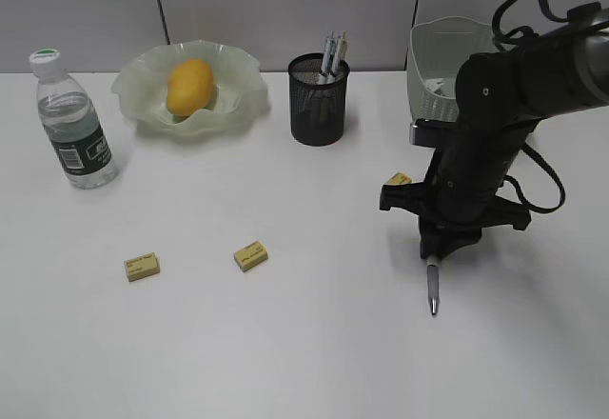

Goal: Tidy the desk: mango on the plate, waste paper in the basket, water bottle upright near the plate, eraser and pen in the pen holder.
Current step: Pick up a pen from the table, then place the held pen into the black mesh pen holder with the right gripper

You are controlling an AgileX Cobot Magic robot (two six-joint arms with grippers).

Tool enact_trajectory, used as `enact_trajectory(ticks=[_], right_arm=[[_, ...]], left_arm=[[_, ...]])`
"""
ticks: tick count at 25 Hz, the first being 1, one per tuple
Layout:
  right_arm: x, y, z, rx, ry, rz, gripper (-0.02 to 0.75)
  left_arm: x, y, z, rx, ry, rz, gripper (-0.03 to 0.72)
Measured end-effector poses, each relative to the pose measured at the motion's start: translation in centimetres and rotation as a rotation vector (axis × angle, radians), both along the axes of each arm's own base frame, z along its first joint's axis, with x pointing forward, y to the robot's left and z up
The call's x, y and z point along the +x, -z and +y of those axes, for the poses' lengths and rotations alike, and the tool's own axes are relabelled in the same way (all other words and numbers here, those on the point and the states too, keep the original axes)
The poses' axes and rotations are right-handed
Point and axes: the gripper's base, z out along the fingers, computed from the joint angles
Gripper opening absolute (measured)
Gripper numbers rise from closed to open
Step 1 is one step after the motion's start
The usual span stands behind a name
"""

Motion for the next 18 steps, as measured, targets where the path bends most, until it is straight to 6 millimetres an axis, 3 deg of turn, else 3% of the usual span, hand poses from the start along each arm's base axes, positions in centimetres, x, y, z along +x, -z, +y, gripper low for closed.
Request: enact_trajectory(ticks=[13, 16, 18], right_arm=[[-0.2, -0.1, -0.1, -0.012, -0.063, 0.011, 0.122], [-0.4, -1.1, 0.0, -0.011, -0.098, 0.002, 0.122], [-0.3, -2.9, 0.0, 0.004, -0.108, -0.044, 0.12]], left_arm=[[0.0, 0.0, 0.0, 0.001, 0.0, 0.0, 0.417], [0.0, 0.0, 0.0, 0.001, 0.0, 0.0, 0.417], [0.0, 0.0, 0.0, 0.001, 0.0, 0.0, 0.417]])
